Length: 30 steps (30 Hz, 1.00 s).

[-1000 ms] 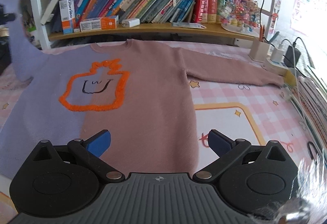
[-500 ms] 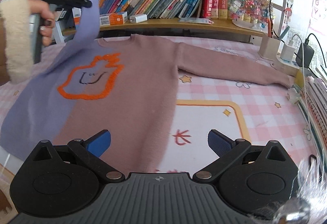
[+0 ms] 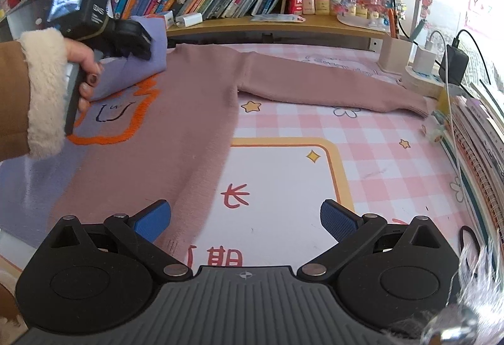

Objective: Fold clothes

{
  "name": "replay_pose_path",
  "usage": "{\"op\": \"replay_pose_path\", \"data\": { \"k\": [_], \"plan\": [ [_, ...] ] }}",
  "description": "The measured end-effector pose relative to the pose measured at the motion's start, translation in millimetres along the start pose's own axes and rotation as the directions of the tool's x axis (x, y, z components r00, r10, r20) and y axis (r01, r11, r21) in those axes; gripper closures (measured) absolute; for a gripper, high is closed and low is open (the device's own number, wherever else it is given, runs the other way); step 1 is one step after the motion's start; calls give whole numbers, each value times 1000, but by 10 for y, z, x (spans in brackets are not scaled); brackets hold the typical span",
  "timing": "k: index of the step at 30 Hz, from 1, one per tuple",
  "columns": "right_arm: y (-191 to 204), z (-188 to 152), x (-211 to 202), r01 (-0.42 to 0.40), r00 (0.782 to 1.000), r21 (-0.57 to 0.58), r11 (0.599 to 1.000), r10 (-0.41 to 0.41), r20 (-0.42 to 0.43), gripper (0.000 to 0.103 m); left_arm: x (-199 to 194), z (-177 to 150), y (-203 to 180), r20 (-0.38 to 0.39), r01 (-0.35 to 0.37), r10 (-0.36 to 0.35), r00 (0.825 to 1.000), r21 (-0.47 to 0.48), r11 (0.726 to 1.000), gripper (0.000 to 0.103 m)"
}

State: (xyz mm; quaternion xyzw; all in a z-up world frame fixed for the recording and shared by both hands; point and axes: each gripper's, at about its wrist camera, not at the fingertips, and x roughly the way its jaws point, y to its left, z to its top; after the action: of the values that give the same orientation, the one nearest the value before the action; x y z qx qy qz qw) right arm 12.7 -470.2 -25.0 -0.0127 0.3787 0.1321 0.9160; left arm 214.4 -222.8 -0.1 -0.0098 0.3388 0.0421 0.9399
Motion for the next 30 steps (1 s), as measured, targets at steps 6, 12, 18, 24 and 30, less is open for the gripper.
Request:
{"op": "replay_pose_path", "data": {
  "k": [6,12,18,24,30],
  "plan": [
    [12,36,27,-17,1000,-3,1000,17,7,1,-418,-169,-49,61,189,-189,980,6,982,27],
    [65,114,109,-61,998,1,998,61,10,1,-1116,-472,333,118,172,-164,979,-57,983,23],
    [160,194,220,-103,995,15,995,104,-8,1,-1453,-1136,1109,42,-67,75,996,-166,984,23],
    [278,240,323,-118,992,16,993,119,-36,4,-1623,-1594,1609,-71,-312,304,950,-243,919,23],
    [378,242,325,-93,995,14,996,93,-45,9,-1572,-1701,1818,-130,-334,310,942,-249,909,23]
  ]
}}
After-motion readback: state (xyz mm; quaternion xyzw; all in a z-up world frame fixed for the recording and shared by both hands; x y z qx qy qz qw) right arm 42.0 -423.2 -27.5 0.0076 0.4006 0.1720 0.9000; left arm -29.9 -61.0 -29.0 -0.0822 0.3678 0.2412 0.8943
